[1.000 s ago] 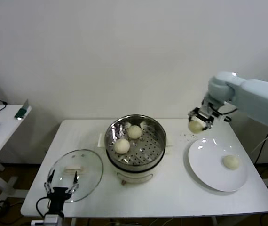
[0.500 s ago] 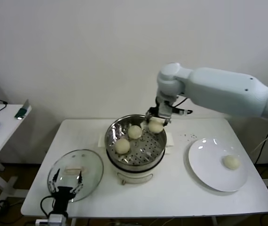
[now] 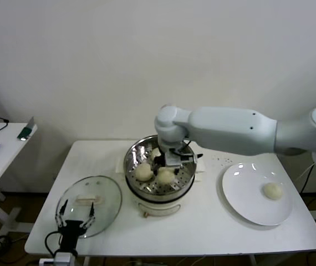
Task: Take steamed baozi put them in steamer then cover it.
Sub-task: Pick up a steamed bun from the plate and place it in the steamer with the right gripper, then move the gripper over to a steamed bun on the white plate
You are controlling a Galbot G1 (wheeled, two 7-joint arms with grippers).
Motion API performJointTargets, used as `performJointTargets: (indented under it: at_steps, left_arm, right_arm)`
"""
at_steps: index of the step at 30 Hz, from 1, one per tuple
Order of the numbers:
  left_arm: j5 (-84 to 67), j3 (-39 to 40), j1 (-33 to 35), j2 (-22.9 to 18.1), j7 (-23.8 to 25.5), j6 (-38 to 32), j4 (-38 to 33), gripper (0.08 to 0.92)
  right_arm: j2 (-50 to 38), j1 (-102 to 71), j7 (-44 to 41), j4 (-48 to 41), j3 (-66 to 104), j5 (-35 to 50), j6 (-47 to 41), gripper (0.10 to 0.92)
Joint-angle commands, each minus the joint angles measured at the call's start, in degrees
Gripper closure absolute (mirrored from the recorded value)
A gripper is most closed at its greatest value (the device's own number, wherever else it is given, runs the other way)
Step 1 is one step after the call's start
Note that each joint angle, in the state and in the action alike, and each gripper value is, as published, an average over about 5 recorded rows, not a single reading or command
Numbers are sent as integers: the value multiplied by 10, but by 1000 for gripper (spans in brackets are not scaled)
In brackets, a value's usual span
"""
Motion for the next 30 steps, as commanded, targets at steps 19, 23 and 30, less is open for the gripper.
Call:
performJointTargets:
  at_steps: [19,23,30]
  left_arm:
    - [-2,-1,2,0,-1,-4,9,177]
    - [-3,-2,2,0,-1,-4,9,177]
    - [-6,-4,-3,2,-1,-3,8,177]
  right_arm:
    - [-46,37,13,-30,37,0,26,202]
    - [-105,94,34,-54,-1,86,-22,202]
    - [-214,162,132,-54,-108,261,-229,203]
